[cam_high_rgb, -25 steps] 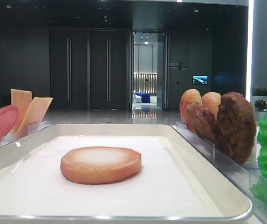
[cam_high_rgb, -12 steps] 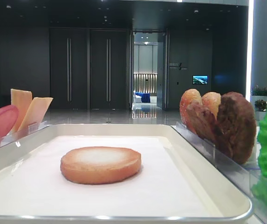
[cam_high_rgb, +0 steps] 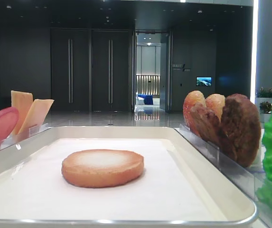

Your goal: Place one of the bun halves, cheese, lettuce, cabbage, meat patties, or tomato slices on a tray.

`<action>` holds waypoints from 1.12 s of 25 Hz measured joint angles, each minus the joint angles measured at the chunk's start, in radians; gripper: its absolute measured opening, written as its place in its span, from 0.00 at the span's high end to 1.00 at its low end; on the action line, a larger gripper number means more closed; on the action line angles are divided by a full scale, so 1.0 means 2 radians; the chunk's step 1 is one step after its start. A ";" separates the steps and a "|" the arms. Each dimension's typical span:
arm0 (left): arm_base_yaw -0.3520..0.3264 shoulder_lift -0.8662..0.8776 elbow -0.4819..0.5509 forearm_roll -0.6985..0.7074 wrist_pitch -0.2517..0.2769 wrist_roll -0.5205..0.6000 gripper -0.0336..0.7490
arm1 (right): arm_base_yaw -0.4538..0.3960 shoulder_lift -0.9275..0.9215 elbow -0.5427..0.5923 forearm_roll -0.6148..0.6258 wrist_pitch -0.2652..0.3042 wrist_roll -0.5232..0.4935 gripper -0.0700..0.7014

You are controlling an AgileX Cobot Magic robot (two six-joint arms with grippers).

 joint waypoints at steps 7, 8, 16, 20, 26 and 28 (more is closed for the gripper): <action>0.000 -0.003 0.001 -0.001 0.001 0.003 0.30 | 0.000 0.000 0.000 0.000 0.000 0.000 0.35; 0.000 -0.003 0.001 -0.001 0.001 0.003 0.30 | 0.000 0.000 0.000 0.000 0.000 0.000 0.35; 0.000 -0.003 0.001 -0.001 0.001 0.004 0.31 | 0.000 0.000 0.000 0.000 0.000 0.000 0.35; 0.000 -0.003 0.001 -0.001 0.001 0.005 0.34 | 0.000 0.000 0.000 0.000 0.000 0.000 0.35; 0.000 -0.003 0.001 -0.001 0.001 0.005 0.38 | 0.000 0.000 0.000 0.000 0.000 0.000 0.35; 0.000 -0.003 0.001 -0.001 0.001 0.005 0.39 | 0.000 0.000 0.000 0.000 0.000 0.000 0.35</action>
